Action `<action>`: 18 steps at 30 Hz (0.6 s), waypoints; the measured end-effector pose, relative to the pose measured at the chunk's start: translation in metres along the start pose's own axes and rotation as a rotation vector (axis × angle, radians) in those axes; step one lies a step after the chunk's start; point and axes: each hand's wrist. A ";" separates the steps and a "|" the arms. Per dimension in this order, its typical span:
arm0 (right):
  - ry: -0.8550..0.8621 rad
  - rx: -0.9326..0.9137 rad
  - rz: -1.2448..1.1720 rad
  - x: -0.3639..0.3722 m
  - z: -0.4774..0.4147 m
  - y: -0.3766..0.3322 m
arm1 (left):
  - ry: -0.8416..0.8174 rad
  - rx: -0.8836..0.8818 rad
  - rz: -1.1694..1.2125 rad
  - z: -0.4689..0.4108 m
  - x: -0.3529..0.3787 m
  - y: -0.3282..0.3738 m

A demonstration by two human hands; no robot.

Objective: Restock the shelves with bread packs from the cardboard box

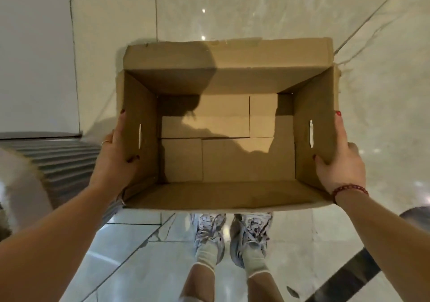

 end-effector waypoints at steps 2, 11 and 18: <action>-0.007 0.006 0.006 0.020 -0.003 0.003 | -0.010 -0.005 0.013 -0.007 0.017 -0.012; 0.073 -0.010 -0.057 0.061 0.006 0.014 | 0.096 -0.015 0.021 -0.013 0.060 -0.028; -0.036 -0.012 0.229 0.033 0.009 -0.009 | -0.077 -0.049 -0.137 -0.009 0.026 -0.009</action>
Point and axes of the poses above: each hand's wrist, its own z-axis away from the middle knuckle, its own x-axis out of the palm, y = z × x, and after that the axes turned 11 degrees about y, right-handed
